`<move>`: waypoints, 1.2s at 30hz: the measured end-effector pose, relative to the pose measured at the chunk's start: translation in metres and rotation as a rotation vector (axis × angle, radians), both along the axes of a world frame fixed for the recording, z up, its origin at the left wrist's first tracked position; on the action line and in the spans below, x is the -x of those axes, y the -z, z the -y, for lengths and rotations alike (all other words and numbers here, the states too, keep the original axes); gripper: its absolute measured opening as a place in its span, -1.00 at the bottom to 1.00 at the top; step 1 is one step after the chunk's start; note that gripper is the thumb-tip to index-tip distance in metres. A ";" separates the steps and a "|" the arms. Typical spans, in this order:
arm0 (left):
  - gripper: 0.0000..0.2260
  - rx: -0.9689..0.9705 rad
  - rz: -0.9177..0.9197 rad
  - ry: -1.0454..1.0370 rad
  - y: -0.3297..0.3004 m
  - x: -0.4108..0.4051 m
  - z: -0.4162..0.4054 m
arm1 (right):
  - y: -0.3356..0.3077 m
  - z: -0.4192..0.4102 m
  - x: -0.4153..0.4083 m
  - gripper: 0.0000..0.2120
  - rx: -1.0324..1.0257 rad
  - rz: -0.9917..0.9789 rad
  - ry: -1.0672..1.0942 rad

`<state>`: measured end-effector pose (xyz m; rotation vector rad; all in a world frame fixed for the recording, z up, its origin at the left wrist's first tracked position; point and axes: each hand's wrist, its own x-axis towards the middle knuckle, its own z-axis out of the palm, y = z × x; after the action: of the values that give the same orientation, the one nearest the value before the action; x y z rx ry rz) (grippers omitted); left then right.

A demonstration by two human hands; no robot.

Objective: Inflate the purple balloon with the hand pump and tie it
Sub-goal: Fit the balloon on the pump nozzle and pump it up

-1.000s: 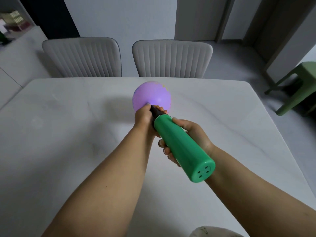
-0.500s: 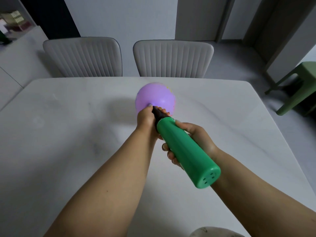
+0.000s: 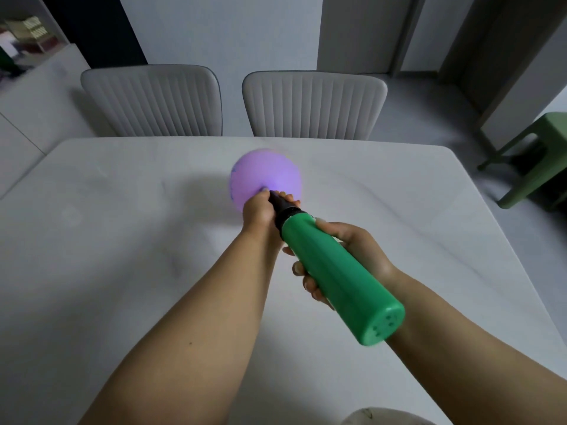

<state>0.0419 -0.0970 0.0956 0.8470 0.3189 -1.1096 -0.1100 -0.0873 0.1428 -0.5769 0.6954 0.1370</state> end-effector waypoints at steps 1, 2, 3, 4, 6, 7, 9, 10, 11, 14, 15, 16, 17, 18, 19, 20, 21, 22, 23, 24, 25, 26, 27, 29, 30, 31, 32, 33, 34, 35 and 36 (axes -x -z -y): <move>-0.64 -0.012 0.011 0.029 0.001 0.002 -0.001 | 0.002 0.000 -0.004 -0.56 0.013 0.000 0.014; -0.64 -0.021 0.023 0.052 0.000 0.003 -0.002 | 0.004 -0.001 -0.006 -0.54 0.019 0.001 0.026; -0.64 -0.023 0.032 0.057 0.000 0.003 -0.003 | 0.006 -0.003 -0.005 -0.53 0.013 0.005 0.033; -0.64 -0.017 0.032 0.044 0.000 0.001 -0.003 | 0.006 -0.005 -0.002 -0.53 -0.003 0.008 0.040; -0.65 0.007 0.019 0.002 0.000 -0.006 -0.005 | 0.005 -0.011 0.011 -0.54 -0.054 0.016 0.042; -0.65 0.021 0.013 -0.016 0.000 -0.009 -0.006 | 0.003 -0.014 0.018 -0.55 -0.075 0.026 0.027; -0.65 0.029 0.009 -0.031 0.001 -0.012 -0.009 | 0.000 -0.017 0.029 -0.54 -0.081 0.045 -0.013; -0.65 0.026 0.009 -0.028 0.002 -0.011 -0.009 | -0.002 -0.017 0.030 -0.55 -0.074 0.048 -0.025; -0.65 0.025 0.008 -0.020 0.002 -0.009 -0.007 | -0.003 -0.015 0.028 -0.56 -0.071 0.043 -0.025; -0.65 0.029 -0.011 0.004 -0.001 0.001 0.000 | -0.003 -0.007 0.010 -0.58 -0.032 0.010 0.025; -0.65 0.028 -0.006 0.023 -0.003 0.003 0.000 | -0.002 -0.004 0.003 -0.57 -0.004 0.005 0.043; -0.65 0.022 0.007 0.046 -0.003 0.003 0.000 | -0.001 -0.002 -0.003 -0.56 0.016 0.003 0.054; -0.64 0.020 0.020 0.067 -0.004 0.003 -0.001 | 0.000 -0.002 -0.007 -0.55 0.023 0.005 0.060; -0.64 0.016 0.036 0.075 -0.004 0.001 -0.002 | 0.000 -0.002 -0.008 -0.54 0.022 0.009 0.063; -0.64 0.021 0.042 0.066 -0.006 -0.001 -0.002 | 0.000 -0.003 -0.007 -0.53 0.019 0.014 0.063; -0.65 0.025 0.040 0.041 -0.006 -0.004 -0.001 | -0.001 -0.004 -0.003 -0.53 0.013 0.020 0.062; -0.65 0.036 0.034 0.019 -0.007 -0.008 0.000 | -0.002 -0.007 0.002 -0.53 0.004 0.025 0.059; -0.65 0.045 0.029 0.001 -0.007 -0.011 0.001 | -0.004 -0.009 0.009 -0.54 -0.012 0.031 0.050; -0.65 0.059 0.023 -0.011 -0.007 -0.014 0.001 | -0.005 -0.012 0.017 -0.54 -0.033 0.041 0.036; -0.66 0.061 0.022 -0.022 -0.006 -0.016 0.000 | -0.007 -0.014 0.023 -0.55 -0.051 0.054 0.019; -0.66 0.064 0.018 -0.027 -0.005 -0.017 -0.001 | -0.009 -0.016 0.028 -0.55 -0.060 0.064 0.005; -0.66 0.065 0.013 -0.032 -0.004 -0.018 -0.001 | -0.010 -0.016 0.030 -0.55 -0.056 0.067 -0.006; -0.66 0.073 0.005 -0.032 -0.003 -0.016 -0.001 | -0.011 -0.015 0.030 -0.56 -0.047 0.063 -0.014; -0.66 0.087 -0.012 -0.028 -0.003 -0.011 0.001 | -0.012 -0.010 0.021 -0.57 -0.039 0.038 -0.009; -0.65 0.086 -0.015 -0.018 -0.003 -0.008 0.002 | -0.011 -0.007 0.014 -0.57 -0.030 0.026 0.001; -0.65 0.084 -0.014 -0.003 -0.004 -0.004 0.002 | -0.010 -0.004 0.008 -0.57 -0.015 0.016 0.011; -0.65 0.076 -0.009 0.011 -0.004 -0.002 0.002 | -0.008 -0.001 0.002 -0.56 -0.002 0.011 0.019; -0.65 0.074 -0.005 0.028 -0.006 0.001 0.001 | -0.006 0.000 -0.002 -0.54 0.003 0.012 0.029; -0.65 0.063 0.008 0.040 -0.006 0.002 0.001 | -0.004 0.000 -0.004 -0.54 -0.002 0.016 0.039; -0.65 0.054 0.021 0.037 -0.008 0.001 0.001 | -0.003 0.000 -0.004 -0.53 -0.015 0.022 0.046; -0.65 0.045 0.031 0.017 -0.008 -0.001 0.001 | -0.003 -0.002 -0.002 -0.54 -0.029 0.027 0.051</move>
<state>0.0429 -0.0977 0.1036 0.8281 0.2603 -1.1143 -0.1075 -0.0850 0.1458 -0.5322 0.6802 0.0916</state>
